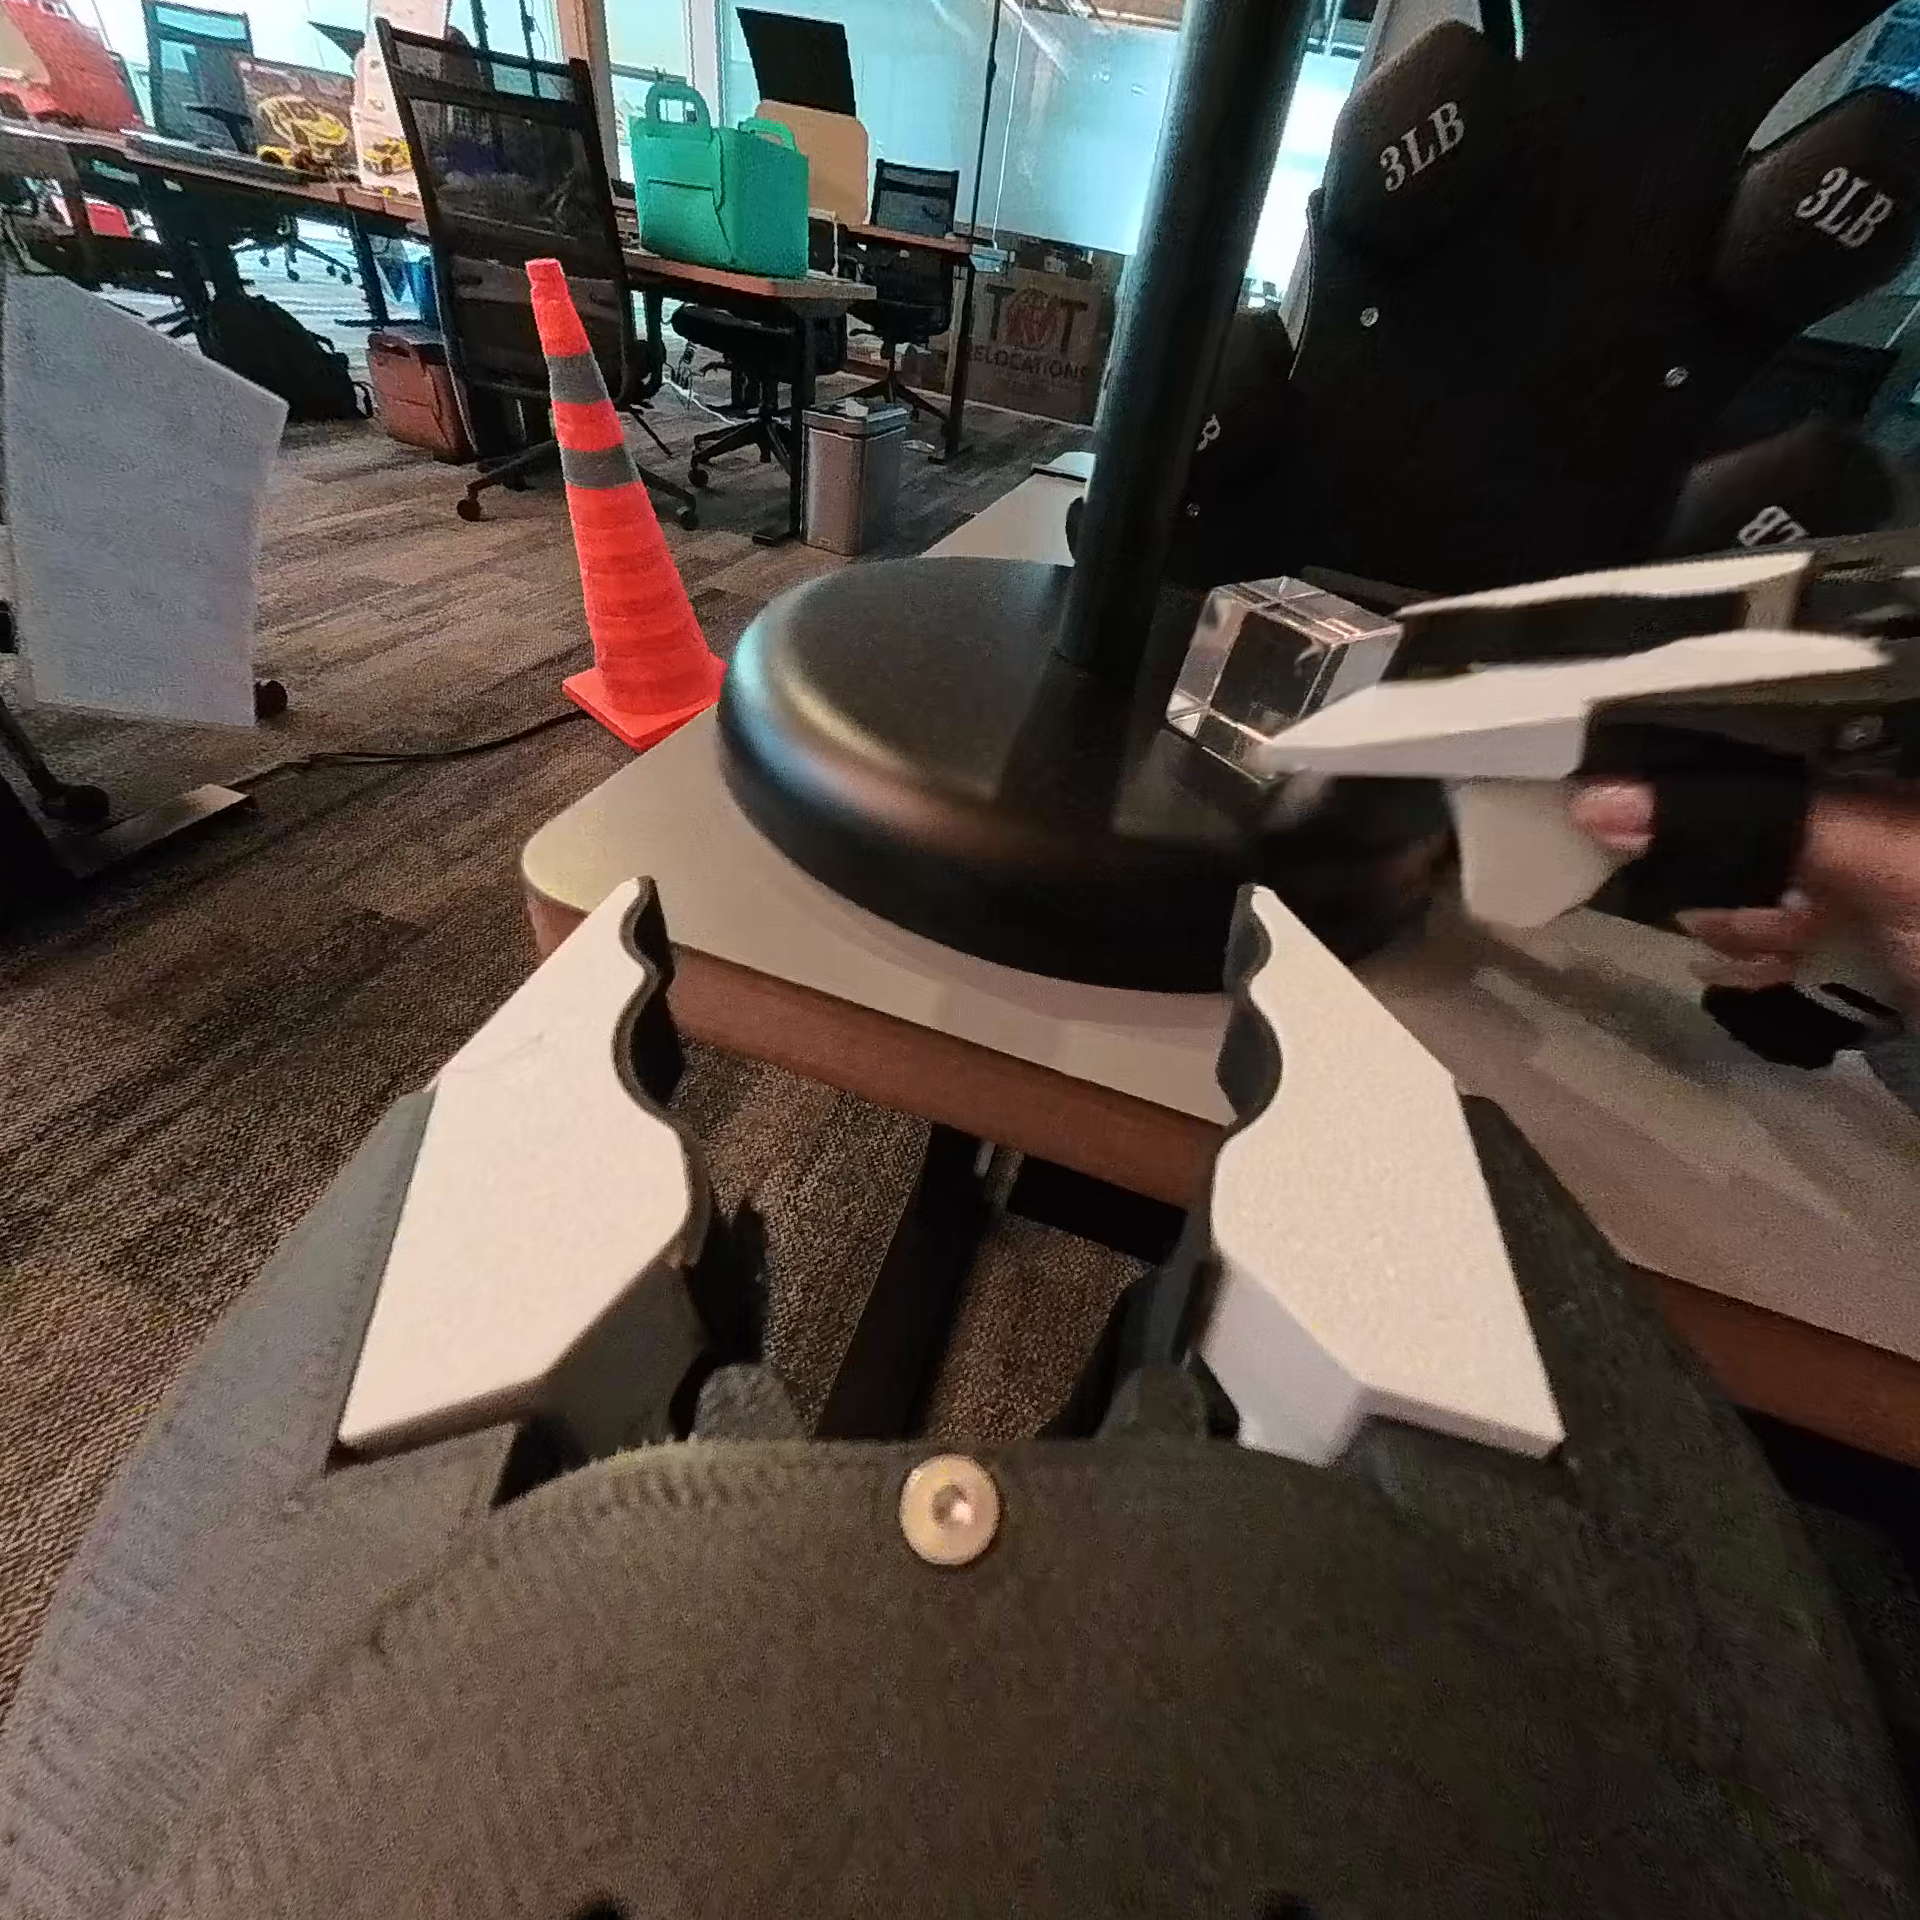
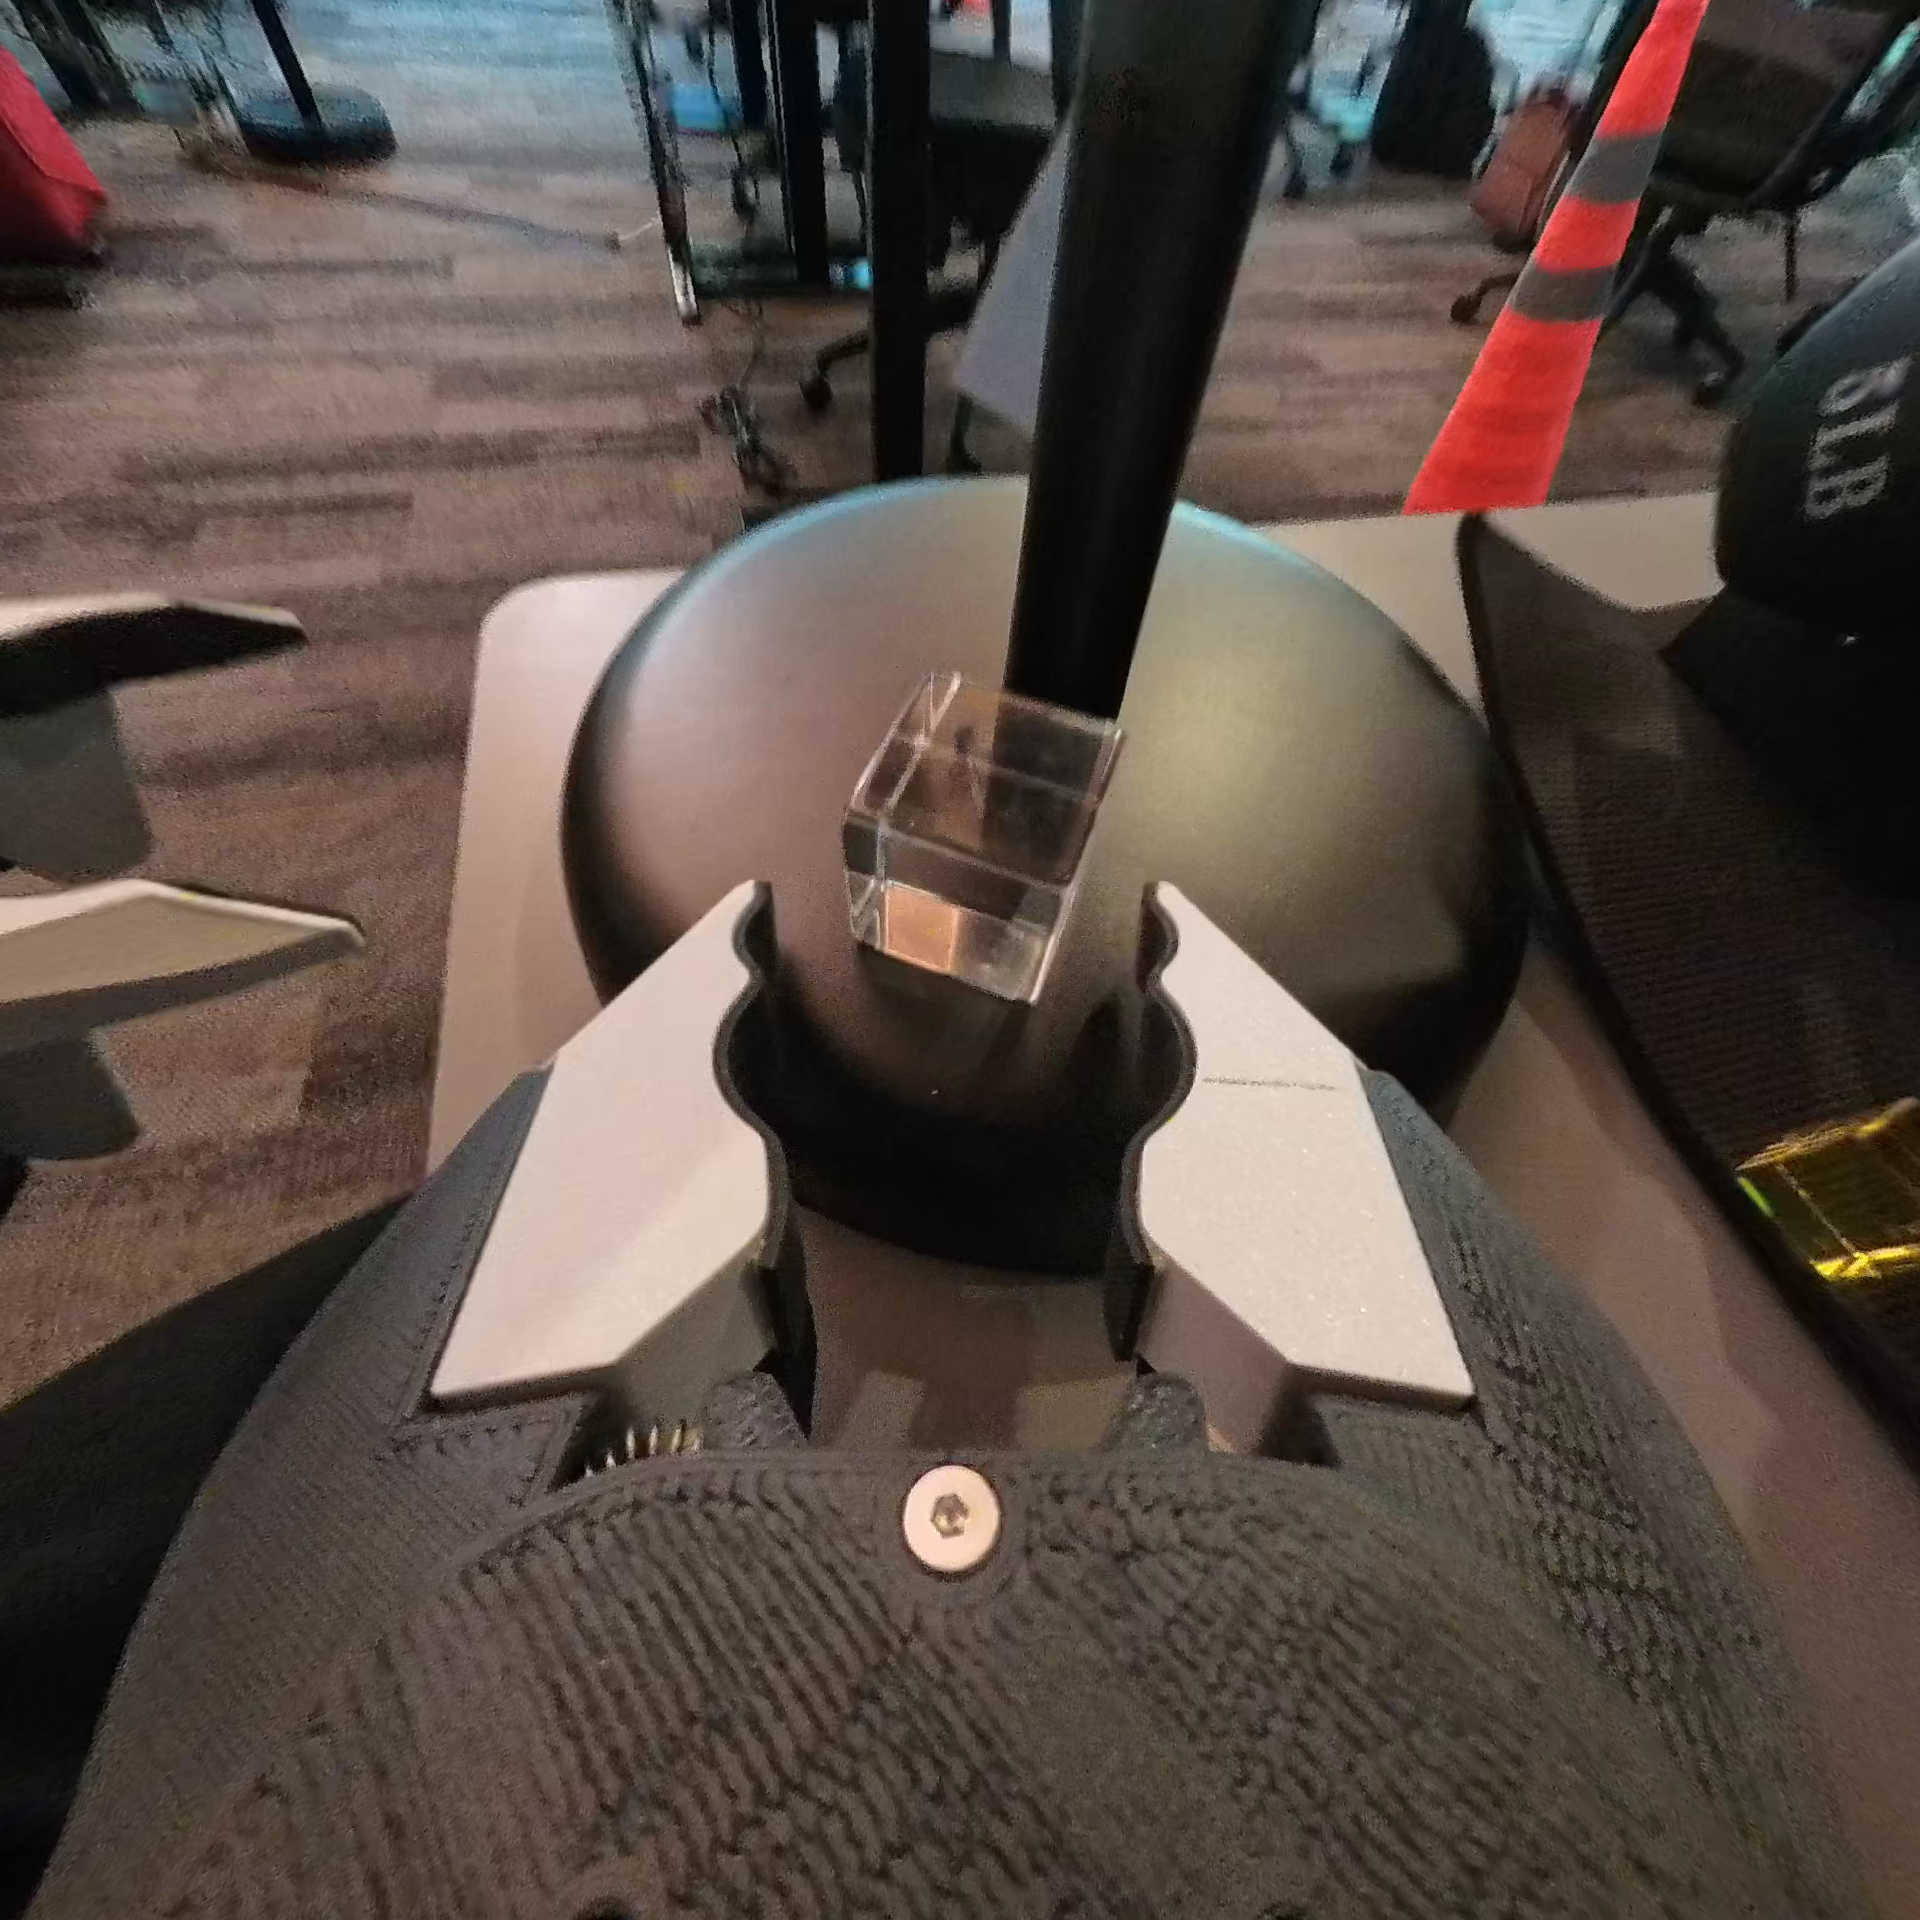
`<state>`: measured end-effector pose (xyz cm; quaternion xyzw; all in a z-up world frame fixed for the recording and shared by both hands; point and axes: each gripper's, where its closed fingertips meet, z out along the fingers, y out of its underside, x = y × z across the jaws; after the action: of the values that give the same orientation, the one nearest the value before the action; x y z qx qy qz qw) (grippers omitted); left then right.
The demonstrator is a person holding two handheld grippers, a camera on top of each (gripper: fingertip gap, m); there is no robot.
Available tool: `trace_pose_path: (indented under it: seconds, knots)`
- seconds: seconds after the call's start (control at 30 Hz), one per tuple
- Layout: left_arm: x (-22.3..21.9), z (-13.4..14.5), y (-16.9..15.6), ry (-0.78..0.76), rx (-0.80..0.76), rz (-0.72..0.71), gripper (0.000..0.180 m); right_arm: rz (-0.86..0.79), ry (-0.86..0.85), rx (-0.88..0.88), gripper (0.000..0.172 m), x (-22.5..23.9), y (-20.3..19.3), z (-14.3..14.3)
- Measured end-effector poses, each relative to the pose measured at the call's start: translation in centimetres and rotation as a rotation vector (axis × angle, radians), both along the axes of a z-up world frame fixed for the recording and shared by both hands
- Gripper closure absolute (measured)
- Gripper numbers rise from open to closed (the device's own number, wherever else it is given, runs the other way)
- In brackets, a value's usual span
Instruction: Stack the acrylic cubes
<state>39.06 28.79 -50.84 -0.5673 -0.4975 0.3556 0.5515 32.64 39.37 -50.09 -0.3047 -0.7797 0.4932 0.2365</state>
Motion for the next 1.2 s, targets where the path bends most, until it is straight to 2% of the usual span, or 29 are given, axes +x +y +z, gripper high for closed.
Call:
trace_pose_path:
  seconds: [0.1, 0.17, 0.33, 0.4, 0.43, 0.53, 0.63, 0.7, 0.93, 0.97, 1.03, 1.2]
  knots:
    - [0.0, 0.1, -0.6, 0.004, 0.003, 0.016, 0.075, -0.036, 0.092, -0.065, 0.109, -0.1, 1.6, 2.6]
    - [-0.1, 0.1, -1.0, 0.006, 0.010, 0.023, 0.075, -0.081, 0.139, -0.048, 0.114, -0.6, 3.6, 3.0]
    - [-0.4, -0.5, -1.1, -0.004, 0.037, 0.016, 0.075, -0.255, 0.136, 0.037, 0.124, -2.8, 11.0, 1.4]
    - [-0.6, -0.7, -1.0, -0.009, 0.040, 0.012, 0.075, -0.325, 0.116, 0.069, 0.133, -3.4, 13.9, 0.2]
    - [-0.6, -0.8, -1.0, -0.011, 0.042, 0.008, 0.075, -0.350, 0.107, 0.067, 0.138, -3.6, 14.9, -0.1]
    - [-0.9, -1.1, -0.7, -0.020, 0.048, -0.003, 0.075, -0.374, 0.086, 0.048, 0.138, -4.5, 16.2, -0.2]
    - [-1.1, -1.4, -0.2, -0.030, 0.054, -0.020, 0.075, -0.343, -0.006, 0.102, 0.126, -6.4, 16.3, -1.9]
    - [-1.2, -1.6, 0.1, -0.037, 0.050, -0.025, 0.075, -0.331, -0.039, 0.085, 0.121, -7.8, 16.1, -2.0]
    - [-1.2, -1.6, 0.0, -0.039, 0.042, -0.015, 0.075, -0.391, -0.140, 0.096, 0.121, -10.9, 16.2, -3.4]
    - [-1.3, -1.5, -0.2, -0.039, 0.043, -0.012, 0.075, -0.396, -0.140, 0.108, 0.122, -10.9, 16.2, -3.5]
    - [-1.3, -1.5, -0.3, -0.039, 0.048, -0.008, 0.075, -0.395, -0.126, 0.110, 0.136, -10.9, 16.2, -3.3]
    - [-1.3, -1.5, -0.1, -0.039, 0.049, -0.016, 0.075, -0.349, -0.093, 0.070, 0.136, -10.5, 15.7, -2.5]
